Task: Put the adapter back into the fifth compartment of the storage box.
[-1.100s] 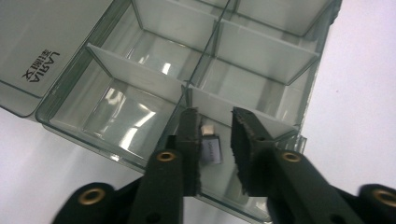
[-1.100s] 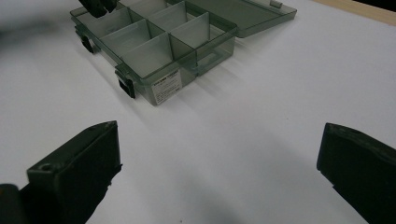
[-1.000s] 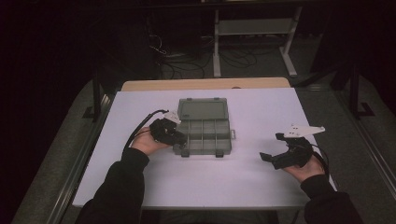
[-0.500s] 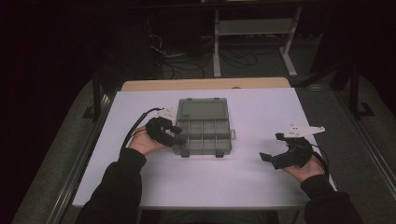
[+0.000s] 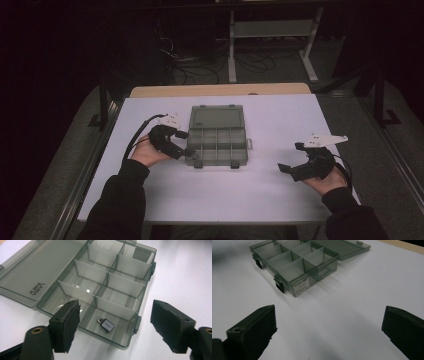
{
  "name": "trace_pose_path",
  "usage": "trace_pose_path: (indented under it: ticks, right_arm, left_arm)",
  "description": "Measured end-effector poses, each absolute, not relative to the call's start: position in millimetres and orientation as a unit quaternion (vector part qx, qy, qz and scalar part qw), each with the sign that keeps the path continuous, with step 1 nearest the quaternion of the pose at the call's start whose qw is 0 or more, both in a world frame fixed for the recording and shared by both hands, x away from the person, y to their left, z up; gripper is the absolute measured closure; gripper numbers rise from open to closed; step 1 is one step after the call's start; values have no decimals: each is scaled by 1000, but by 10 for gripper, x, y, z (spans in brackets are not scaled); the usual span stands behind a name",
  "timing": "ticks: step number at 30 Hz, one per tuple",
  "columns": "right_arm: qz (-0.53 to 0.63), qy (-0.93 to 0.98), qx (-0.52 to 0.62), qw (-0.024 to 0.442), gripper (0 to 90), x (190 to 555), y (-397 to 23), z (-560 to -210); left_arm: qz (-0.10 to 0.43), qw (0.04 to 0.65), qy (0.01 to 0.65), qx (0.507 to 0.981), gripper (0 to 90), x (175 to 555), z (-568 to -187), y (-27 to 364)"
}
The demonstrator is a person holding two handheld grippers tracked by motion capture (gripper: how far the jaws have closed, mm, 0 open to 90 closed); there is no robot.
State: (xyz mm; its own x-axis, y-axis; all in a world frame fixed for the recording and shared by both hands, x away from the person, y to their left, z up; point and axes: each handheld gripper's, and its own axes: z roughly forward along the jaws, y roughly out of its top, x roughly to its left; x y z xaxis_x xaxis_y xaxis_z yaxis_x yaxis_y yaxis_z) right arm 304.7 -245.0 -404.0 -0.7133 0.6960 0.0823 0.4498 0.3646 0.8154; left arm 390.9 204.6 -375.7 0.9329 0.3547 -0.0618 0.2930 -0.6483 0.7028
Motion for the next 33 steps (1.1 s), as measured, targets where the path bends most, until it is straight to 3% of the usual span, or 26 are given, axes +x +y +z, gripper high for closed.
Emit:
trace_pose_path:
  ticks: [11,18,33]
  right_arm:
    - [440,814,352,139,0,3046,-2452,-4041]
    - [440,814,352,139,0,3046,-2450,-4042]
    - [441,814,352,138,0,3041,-2448,-4039]
  left_arm:
    - [54,388,182,902,127,3832,-3683,2137]
    - [58,387,190,900,11,3796,-3651,2202]
    - [76,406,208,887,0,3682,-3613,2440]
